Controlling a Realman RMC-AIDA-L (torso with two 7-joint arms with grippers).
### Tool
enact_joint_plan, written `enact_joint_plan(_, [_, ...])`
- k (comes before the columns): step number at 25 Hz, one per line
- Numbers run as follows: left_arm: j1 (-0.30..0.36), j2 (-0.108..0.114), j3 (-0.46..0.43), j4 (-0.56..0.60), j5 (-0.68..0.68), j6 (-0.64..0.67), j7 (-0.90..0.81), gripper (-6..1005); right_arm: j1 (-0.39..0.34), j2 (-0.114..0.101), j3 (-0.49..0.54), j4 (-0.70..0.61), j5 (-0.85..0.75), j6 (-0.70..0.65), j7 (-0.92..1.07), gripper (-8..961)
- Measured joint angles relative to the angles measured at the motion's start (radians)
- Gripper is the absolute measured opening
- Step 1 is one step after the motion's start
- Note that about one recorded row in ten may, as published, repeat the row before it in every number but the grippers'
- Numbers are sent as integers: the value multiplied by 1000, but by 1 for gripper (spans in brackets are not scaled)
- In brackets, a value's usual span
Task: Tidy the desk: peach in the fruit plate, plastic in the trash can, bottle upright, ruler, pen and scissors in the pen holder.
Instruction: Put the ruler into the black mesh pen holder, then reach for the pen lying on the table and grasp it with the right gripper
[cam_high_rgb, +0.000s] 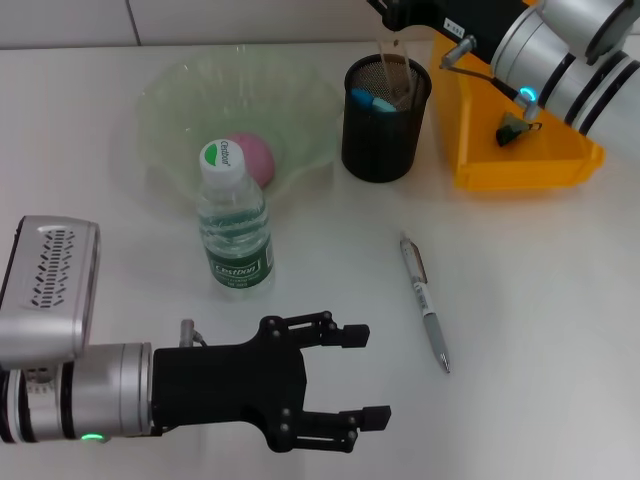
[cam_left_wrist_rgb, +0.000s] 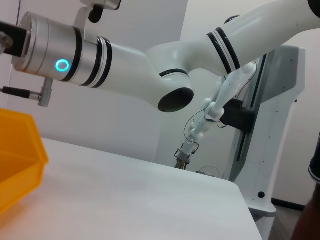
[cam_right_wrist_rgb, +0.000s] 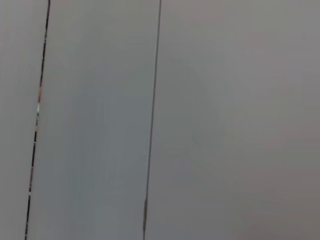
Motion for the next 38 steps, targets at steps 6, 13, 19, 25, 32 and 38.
enact_joint_plan(6, [-2,0,0,0,0,0,0,813,-3,0,0,0,-4,20,0,475])
enact_joint_plan(13, [-3,0,0,0,0,0,0,813,-11,0,-3,0,-6,14,-2,481])
enact_joint_plan(19, [-3,-2,0,-1,0,4,3,813,-31,0,-28,-5,-6,6,-4,487])
enact_joint_plan(25, [-3,-2,0,1,0,4,4,813,-64,0,-26,-10,-4,-43,-28,502])
enact_joint_plan(32, [-3,-1,0,8,0,4,5,813,-124,0,-10,-34,1,-170,-22,576])
enact_joint_plan(38, [-7,0,0,9,0,4,3,813,-262,-8,-16,-224,-13,-269,192,703])
